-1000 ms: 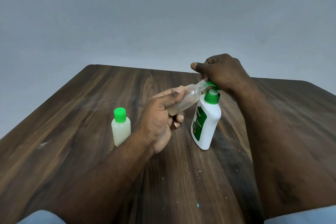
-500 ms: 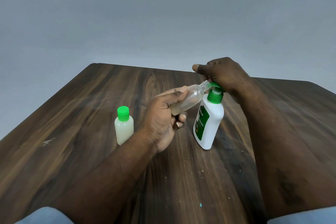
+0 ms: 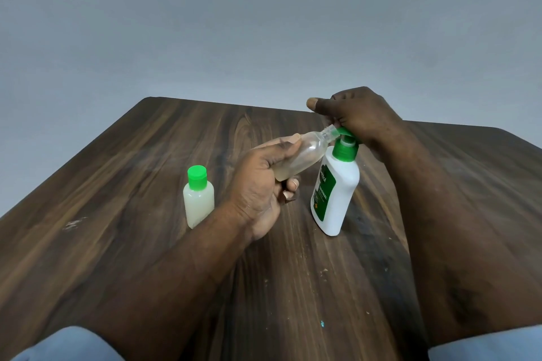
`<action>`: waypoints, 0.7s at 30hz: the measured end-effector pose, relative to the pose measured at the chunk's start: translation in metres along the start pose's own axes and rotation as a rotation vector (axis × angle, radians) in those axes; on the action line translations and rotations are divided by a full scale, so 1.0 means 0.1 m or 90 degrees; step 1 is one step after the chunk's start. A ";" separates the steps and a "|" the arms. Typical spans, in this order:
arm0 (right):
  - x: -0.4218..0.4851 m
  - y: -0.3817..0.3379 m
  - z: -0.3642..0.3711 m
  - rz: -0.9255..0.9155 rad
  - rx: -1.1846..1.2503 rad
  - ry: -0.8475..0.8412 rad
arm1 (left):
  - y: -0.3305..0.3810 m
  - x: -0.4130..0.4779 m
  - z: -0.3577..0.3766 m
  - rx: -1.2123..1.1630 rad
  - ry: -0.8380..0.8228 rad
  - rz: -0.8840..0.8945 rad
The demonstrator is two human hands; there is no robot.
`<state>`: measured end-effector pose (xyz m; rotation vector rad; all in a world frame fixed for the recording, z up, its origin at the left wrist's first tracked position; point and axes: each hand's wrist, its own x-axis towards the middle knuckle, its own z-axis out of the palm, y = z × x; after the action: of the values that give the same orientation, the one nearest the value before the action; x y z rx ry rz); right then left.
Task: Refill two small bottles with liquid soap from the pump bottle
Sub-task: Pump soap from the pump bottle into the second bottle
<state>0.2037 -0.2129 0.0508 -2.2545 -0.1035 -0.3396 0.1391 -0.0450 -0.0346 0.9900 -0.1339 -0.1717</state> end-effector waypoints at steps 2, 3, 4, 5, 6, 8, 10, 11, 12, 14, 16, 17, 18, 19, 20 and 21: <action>0.01 0.00 -0.03 -0.002 0.005 0.001 | 0.01 0.00 0.00 -0.001 -0.004 0.002; 0.02 0.01 -0.03 -0.004 0.012 0.003 | 0.01 -0.01 0.01 -0.002 -0.009 0.003; 0.02 0.01 -0.04 -0.006 0.021 0.006 | 0.01 -0.01 0.01 -0.002 -0.013 0.002; 0.02 0.02 -0.04 -0.007 0.029 0.009 | 0.01 -0.01 0.01 -0.001 -0.016 0.003; 0.02 0.02 -0.04 -0.006 0.033 0.009 | 0.01 -0.01 0.01 -0.001 -0.017 0.003; 0.03 0.02 -0.03 -0.004 0.035 0.001 | 0.01 -0.01 0.00 -0.002 -0.017 0.005; 0.03 0.02 -0.01 -0.002 0.031 -0.005 | 0.01 -0.01 0.00 -0.001 -0.013 0.008; 0.02 0.01 -0.01 0.000 0.027 -0.006 | 0.00 -0.01 0.00 0.002 -0.012 0.009; 0.02 0.01 -0.01 0.003 0.021 -0.005 | 0.00 -0.01 0.00 0.006 -0.010 0.010; 0.00 0.00 0.00 0.009 0.009 -0.006 | 0.00 -0.02 0.01 0.012 -0.008 0.011; -0.02 0.00 0.00 0.009 0.008 -0.006 | 0.00 -0.02 0.00 0.015 -0.007 0.013; -0.02 -0.01 0.00 0.006 0.006 -0.006 | 0.00 -0.01 0.00 0.016 -0.007 0.014; -0.02 -0.01 -0.01 0.000 0.003 -0.005 | 0.00 -0.01 0.00 0.018 -0.007 0.014; -0.03 -0.02 -0.01 -0.006 0.003 -0.003 | 0.00 -0.01 0.00 0.019 -0.007 0.014; -0.04 -0.02 -0.02 -0.009 0.008 0.002 | 0.00 0.00 -0.01 0.020 -0.007 0.014; -0.04 -0.02 -0.03 -0.012 0.018 0.008 | -0.01 0.00 -0.01 0.020 -0.007 0.014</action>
<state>0.1990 -0.2131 0.0531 -2.2240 -0.1221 -0.3606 0.1390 -0.0442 -0.0359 1.0187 -0.1573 -0.1551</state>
